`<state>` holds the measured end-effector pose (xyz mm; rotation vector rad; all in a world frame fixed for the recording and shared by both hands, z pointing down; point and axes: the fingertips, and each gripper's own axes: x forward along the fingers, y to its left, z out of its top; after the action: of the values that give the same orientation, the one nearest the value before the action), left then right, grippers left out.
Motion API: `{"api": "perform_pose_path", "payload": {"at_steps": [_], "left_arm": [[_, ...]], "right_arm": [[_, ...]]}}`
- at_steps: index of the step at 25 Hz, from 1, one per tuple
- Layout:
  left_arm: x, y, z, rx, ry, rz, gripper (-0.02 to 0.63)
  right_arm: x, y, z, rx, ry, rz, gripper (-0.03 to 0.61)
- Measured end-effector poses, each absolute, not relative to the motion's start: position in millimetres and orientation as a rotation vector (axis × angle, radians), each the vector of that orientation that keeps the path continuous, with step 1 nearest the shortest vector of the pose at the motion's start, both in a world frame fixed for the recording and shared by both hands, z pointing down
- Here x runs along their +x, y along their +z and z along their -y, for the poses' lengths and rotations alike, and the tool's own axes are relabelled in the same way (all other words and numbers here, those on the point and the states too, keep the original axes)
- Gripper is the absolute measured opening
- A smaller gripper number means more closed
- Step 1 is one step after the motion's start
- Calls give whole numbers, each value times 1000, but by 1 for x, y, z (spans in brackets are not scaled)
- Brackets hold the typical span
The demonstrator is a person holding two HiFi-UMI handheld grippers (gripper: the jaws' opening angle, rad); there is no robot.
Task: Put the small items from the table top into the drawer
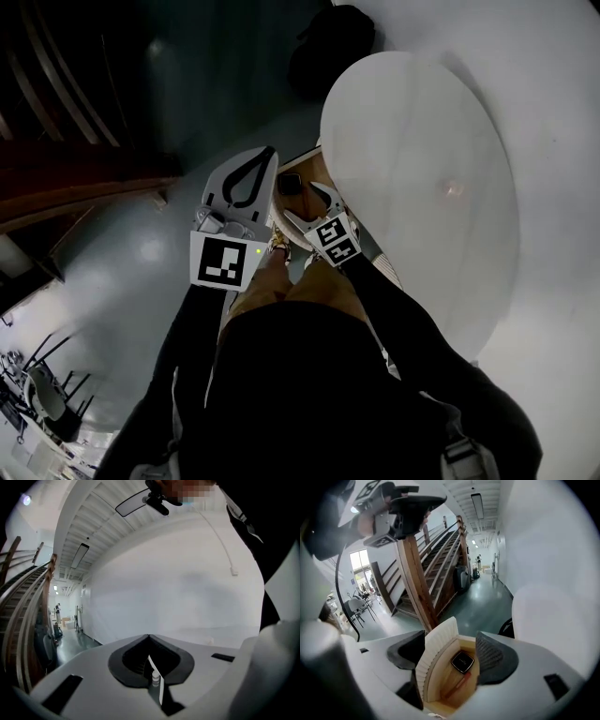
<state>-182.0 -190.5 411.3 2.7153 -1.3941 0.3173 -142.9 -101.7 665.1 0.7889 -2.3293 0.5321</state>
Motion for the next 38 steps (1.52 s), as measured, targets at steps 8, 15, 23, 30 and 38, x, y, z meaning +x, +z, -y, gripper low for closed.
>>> {"api": "perform_pose_path", "payload": {"at_steps": [8, 15, 23, 30, 38], "left_arm": [[-166, 379, 194, 2808, 253, 1378, 14], [-146, 353, 192, 2879, 239, 1388, 14], [-124, 329, 189, 2938, 248, 1431, 14], [-94, 318, 176, 2980, 254, 1400, 14], [-26, 314, 162, 3027, 226, 1256, 14]], "right_arm": [[-125, 571, 123, 1003, 408, 2447, 353], [-81, 470, 147, 1213, 215, 2546, 353], [-40, 369, 151, 1361, -14, 2677, 353], [-11, 330, 141, 1437, -147, 2717, 353], [51, 328, 127, 1550, -128, 2666, 353]]}}
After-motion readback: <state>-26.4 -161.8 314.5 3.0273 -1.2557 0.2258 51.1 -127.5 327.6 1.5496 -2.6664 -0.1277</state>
